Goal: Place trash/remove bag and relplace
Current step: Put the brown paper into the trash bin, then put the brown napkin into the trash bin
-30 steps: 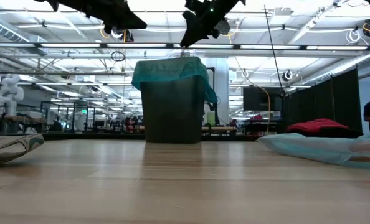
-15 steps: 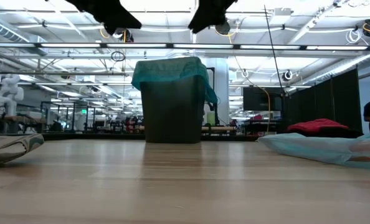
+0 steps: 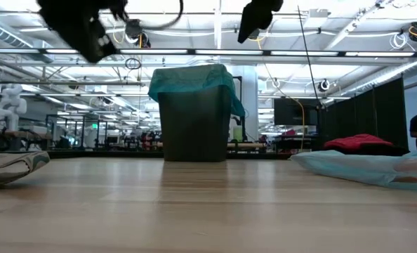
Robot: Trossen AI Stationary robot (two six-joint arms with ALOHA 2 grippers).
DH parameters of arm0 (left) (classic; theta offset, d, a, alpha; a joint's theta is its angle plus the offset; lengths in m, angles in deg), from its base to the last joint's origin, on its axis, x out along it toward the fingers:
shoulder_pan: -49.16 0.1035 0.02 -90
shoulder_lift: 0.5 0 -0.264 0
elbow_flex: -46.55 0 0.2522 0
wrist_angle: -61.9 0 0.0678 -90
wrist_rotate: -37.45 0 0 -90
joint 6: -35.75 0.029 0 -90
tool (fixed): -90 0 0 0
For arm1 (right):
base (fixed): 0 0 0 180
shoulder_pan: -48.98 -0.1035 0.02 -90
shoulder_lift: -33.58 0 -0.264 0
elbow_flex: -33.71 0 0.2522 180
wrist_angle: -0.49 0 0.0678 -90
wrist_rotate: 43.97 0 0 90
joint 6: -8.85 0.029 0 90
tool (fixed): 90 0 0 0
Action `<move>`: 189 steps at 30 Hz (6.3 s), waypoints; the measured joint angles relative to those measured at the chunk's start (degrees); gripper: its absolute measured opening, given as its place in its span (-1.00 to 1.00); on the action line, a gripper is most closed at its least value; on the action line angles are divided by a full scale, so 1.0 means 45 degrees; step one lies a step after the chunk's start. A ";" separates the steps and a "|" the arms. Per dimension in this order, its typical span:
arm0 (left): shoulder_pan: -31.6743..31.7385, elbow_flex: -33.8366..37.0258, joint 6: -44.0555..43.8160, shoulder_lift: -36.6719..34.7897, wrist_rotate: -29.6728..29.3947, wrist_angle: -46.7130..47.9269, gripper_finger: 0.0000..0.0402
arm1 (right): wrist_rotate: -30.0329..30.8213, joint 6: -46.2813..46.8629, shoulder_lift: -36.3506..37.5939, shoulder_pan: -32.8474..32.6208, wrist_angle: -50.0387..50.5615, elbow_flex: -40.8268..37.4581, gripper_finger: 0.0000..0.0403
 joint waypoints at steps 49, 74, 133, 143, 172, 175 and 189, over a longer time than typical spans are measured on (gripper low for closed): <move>-0.2074 0.0346 -0.2206 0.5117 -0.0579 -0.2402 -0.99 | 0.0089 0.0838 -0.0010 -0.2875 -0.1973 -0.2440 0.16; 0.5850 -0.4867 0.6817 0.1485 -0.7933 -0.4792 -1.00 | 0.0527 -0.0585 -0.0005 -0.2817 -0.2149 -0.2440 0.16; -0.6049 0.0629 -1.2645 0.0926 -0.0755 0.4008 -0.68 | -0.1161 0.4471 0.5595 -0.2781 -0.9417 -1.1736 0.16; -0.6068 0.1705 -1.2557 0.2742 -0.0417 0.2363 -0.50 | -0.1156 0.4251 0.5625 -0.2839 -0.9648 -1.1736 0.16; 0.2299 -0.3914 0.1962 0.0850 -0.9795 -0.1439 -1.00 | -0.1100 0.2279 0.5620 -0.2248 -1.1682 -1.1703 0.16; 0.4536 -0.4174 0.4259 0.0946 -0.7494 -0.3188 -1.00 | -0.1098 0.2082 0.5619 -0.2075 -1.1814 -1.1635 0.16; 1.1351 -0.6557 0.5516 0.5673 -0.0704 -0.3811 -1.00 | -0.0189 0.1274 0.5615 -0.1195 -1.2485 -1.1629 0.16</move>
